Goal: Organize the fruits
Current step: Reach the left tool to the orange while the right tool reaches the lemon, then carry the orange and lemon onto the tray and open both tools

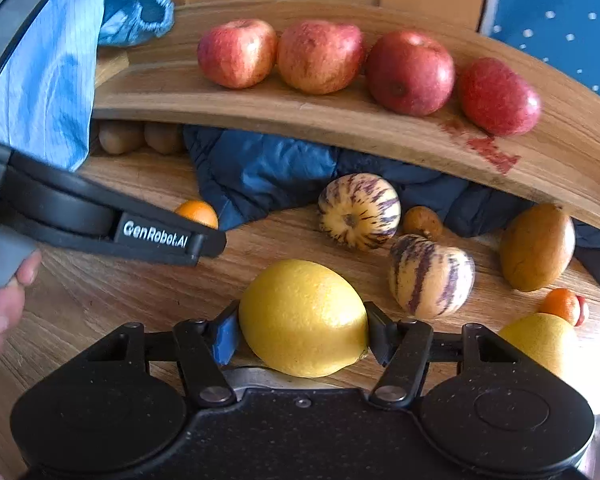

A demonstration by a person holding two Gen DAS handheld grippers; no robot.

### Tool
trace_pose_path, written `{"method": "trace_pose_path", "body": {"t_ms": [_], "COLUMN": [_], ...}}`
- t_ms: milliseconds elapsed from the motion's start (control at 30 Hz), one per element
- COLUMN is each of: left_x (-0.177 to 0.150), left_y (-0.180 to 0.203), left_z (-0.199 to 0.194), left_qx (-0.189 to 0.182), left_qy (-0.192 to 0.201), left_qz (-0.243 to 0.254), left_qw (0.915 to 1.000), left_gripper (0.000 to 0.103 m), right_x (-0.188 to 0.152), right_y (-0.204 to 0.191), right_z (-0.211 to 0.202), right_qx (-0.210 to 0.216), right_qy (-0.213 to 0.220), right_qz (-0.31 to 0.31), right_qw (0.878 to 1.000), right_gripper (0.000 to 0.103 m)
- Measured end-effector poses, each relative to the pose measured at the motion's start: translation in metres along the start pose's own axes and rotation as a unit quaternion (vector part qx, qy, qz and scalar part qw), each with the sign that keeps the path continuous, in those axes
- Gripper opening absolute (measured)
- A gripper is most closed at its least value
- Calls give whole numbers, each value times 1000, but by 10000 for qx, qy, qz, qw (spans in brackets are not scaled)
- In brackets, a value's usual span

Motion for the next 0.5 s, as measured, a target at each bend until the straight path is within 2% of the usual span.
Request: {"method": "trace_pose_path", "body": {"t_ms": [233,500], "left_x": [4,5], "left_y": [33,95], "left_z": [-7,-9], "left_qx": [-229,-631], "left_qy": [96,64], "left_qz": [310,828], "left_qw": [9992,9945], "left_gripper": [35,35], "right_x": [-4,-43], "right_y": [26,78], "right_z": [-30,-67], "right_qx": [-178,-732], "right_qy": [381,406], "right_qz": [292,745], "right_qw": [9987,9937], "right_gripper": [64,64]}}
Point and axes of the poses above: each gripper's, at about its wrist camera, not at the fingertips, and z roughly the way its jaws point, y to its right, x to its top, the point moved 9 cm from there along z, roughly the way its jaws point, and after that the axes turned 9 degrees about -x, right-handed, at the moved point
